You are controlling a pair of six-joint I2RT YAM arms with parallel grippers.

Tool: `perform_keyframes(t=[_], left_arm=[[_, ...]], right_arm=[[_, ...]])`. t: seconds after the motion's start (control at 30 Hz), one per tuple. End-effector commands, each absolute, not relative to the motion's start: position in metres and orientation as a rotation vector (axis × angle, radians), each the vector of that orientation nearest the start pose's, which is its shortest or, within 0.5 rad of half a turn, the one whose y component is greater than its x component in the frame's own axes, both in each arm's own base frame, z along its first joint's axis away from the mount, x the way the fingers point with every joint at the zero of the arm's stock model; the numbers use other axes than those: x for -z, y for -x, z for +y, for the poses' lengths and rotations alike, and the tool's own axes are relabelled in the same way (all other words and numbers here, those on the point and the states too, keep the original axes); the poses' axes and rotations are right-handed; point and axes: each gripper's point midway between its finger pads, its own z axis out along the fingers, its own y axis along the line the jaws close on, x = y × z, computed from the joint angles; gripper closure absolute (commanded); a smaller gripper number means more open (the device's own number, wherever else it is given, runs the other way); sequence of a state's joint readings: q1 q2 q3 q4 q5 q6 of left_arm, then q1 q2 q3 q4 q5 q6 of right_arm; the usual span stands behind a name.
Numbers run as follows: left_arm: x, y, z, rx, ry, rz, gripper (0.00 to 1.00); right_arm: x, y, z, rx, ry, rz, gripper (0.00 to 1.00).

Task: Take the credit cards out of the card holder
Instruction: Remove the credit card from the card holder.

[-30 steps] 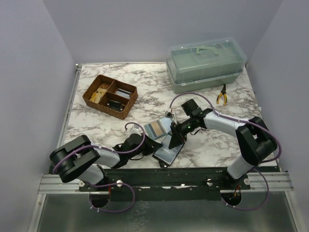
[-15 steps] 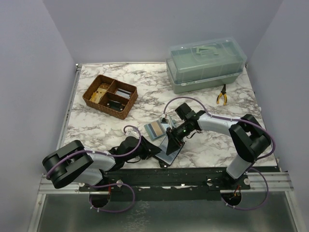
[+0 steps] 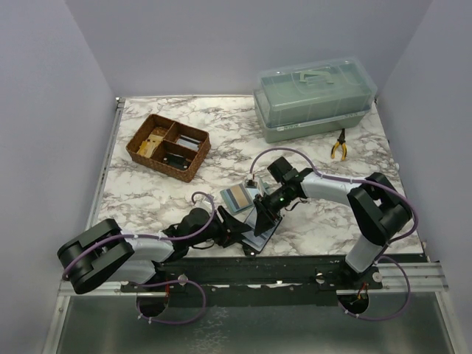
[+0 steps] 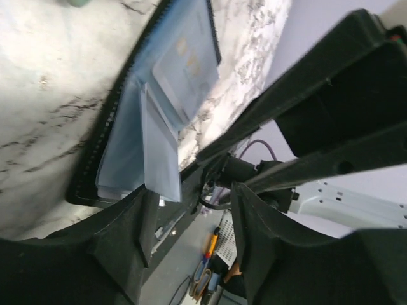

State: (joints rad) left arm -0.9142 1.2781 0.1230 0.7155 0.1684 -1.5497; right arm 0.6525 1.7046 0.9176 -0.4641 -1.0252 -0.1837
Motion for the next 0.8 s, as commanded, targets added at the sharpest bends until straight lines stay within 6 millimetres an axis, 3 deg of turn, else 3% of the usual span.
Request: perform_keyframes(t=[0.0, 0.37, 0.77], left_arm=[[-0.064, -0.132, -0.290, 1.548, 0.673, 2.398, 0.44], [-0.055, -0.141, -0.294, 1.489, 0.720, 2.416, 0.44], [-0.051, -0.156, -0.288, 1.424, 0.794, 2.350, 0.68]], right_arm=[[-0.063, -0.144, 0.292, -1.530, 1.294, 2.371, 0.60], [-0.064, -0.144, 0.292, -1.539, 1.290, 2.372, 0.63], [-0.067, -0.145, 0.293, -1.530, 1.295, 2.363, 0.63]])
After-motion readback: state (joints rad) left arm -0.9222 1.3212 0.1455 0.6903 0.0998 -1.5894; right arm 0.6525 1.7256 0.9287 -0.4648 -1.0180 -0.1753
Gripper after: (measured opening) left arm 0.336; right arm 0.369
